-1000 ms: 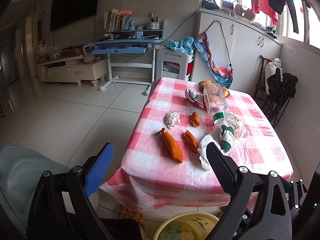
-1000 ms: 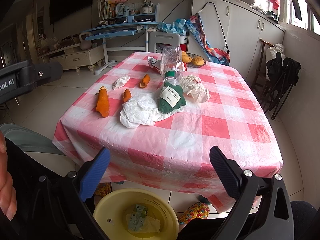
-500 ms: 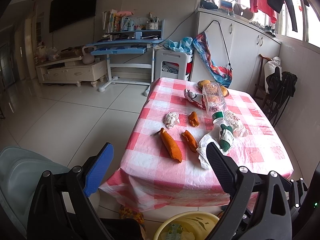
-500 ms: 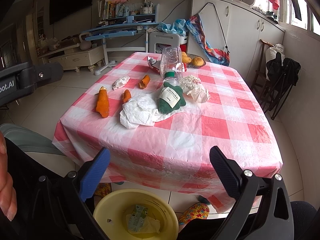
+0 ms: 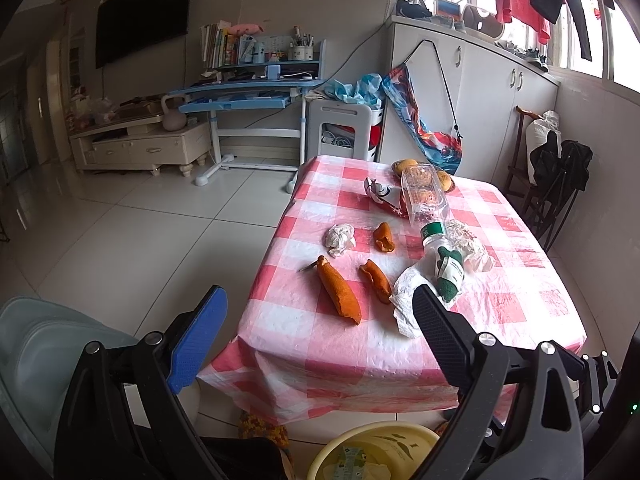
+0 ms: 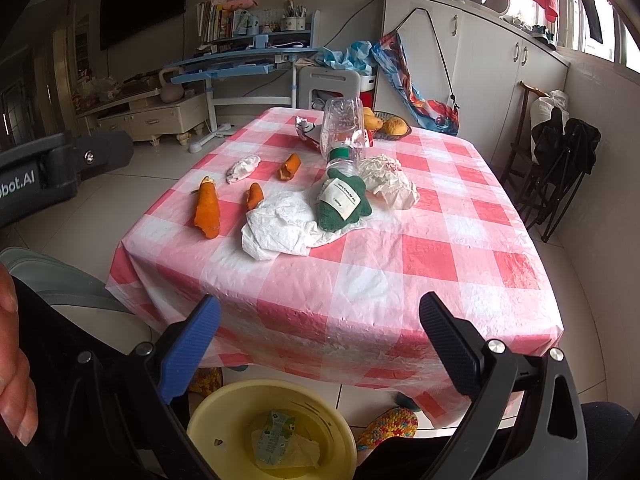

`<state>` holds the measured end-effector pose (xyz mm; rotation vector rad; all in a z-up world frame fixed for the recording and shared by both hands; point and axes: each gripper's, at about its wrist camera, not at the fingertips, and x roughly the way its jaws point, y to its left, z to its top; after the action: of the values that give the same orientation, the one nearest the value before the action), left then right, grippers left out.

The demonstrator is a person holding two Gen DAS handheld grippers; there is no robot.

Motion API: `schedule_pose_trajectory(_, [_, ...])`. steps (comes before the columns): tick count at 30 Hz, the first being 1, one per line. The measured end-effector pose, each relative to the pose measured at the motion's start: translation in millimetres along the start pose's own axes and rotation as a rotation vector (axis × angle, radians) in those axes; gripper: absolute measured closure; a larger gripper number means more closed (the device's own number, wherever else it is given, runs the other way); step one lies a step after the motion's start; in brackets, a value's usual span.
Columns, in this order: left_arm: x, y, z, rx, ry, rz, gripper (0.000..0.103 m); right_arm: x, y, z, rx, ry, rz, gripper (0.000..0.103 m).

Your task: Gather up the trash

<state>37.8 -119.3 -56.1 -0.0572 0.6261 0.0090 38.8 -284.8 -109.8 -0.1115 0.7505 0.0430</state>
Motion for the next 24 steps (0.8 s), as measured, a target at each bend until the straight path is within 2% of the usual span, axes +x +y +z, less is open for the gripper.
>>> schedule_pose_trajectory(24, [-2.2, -5.0, 1.4, 0.011, -0.005, -0.004, 0.013, -0.6, 1.7, -0.6, -0.001, -0.004, -0.001, 0.008])
